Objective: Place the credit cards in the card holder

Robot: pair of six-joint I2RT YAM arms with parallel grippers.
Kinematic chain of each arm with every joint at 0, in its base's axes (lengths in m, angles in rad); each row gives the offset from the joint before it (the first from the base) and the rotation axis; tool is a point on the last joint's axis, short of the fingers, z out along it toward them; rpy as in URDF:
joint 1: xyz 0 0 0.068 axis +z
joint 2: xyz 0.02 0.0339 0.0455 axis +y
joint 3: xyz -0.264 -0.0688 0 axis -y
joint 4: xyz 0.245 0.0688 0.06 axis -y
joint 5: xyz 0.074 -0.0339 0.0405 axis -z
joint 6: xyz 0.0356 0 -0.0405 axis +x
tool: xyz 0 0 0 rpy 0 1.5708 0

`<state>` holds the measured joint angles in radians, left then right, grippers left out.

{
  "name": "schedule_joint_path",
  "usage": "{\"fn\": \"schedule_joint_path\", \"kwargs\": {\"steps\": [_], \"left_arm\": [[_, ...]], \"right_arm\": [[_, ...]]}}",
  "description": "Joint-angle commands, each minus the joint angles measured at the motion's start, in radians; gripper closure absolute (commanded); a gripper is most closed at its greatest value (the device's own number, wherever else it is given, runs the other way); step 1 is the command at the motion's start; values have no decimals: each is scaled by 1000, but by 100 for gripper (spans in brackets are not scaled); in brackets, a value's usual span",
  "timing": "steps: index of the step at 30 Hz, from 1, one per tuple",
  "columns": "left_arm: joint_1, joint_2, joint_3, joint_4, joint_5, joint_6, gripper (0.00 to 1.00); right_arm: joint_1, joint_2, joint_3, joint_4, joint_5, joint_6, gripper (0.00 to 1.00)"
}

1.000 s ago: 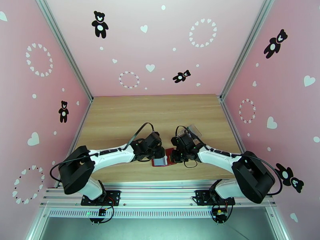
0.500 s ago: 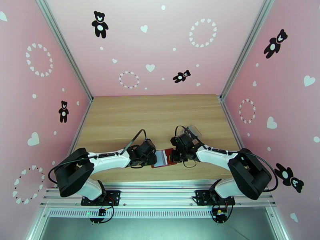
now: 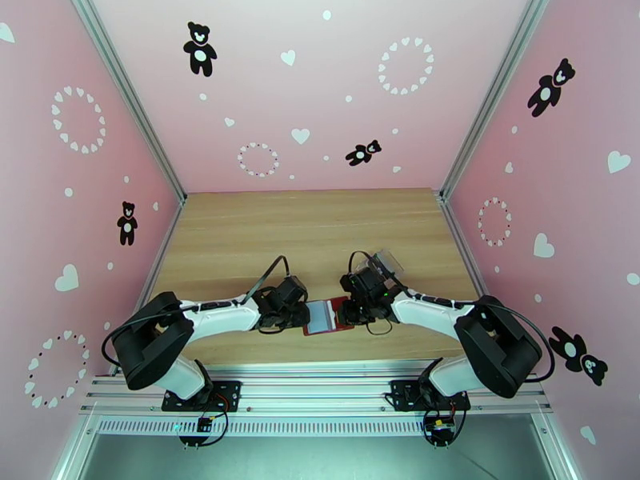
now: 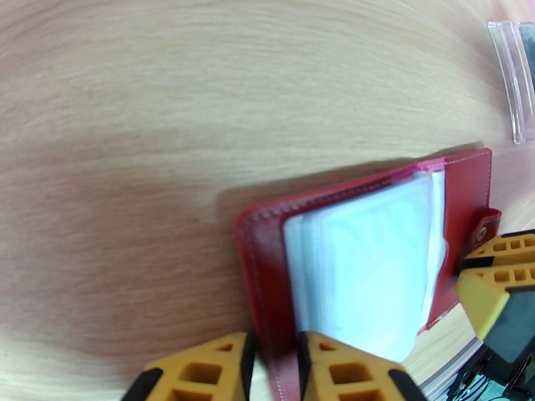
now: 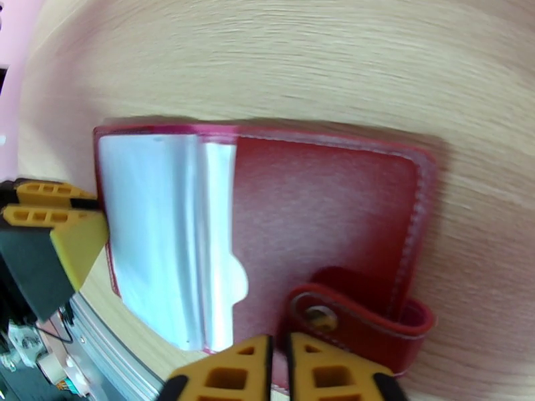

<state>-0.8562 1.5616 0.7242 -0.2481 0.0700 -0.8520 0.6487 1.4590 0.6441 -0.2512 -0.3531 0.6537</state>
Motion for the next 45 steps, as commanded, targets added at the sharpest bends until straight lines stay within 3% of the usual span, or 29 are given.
{"fn": "schedule_joint_path", "kwargs": {"steps": [1,5,9,16,19,22,27,31,45], "left_arm": [[36,-27,19,-78,-19,53,73],[54,-81,55,-143,-25,83,73],[62,-124,84,-189,-34,99,72],[62,-146,83,-202,-27,102,71],[62,-134,83,-172,7,98,71],[62,-127,84,-148,34,98,71],[62,-119,83,-144,39,102,71],[62,-109,84,-139,43,103,71],[63,-93,84,-132,47,110,71]], "right_arm": [[-1,-60,114,-159,6,-73,69],[-3,-127,285,-372,155,-189,54],[-46,-135,442,-511,252,-321,45],[-233,-23,585,-632,478,-473,36],[-313,40,601,-612,397,-453,35],[-333,90,600,-575,280,-447,34],[-354,184,658,-629,460,-475,34],[-371,252,706,-671,521,-508,33],[-371,385,790,-690,581,-542,32]]}}
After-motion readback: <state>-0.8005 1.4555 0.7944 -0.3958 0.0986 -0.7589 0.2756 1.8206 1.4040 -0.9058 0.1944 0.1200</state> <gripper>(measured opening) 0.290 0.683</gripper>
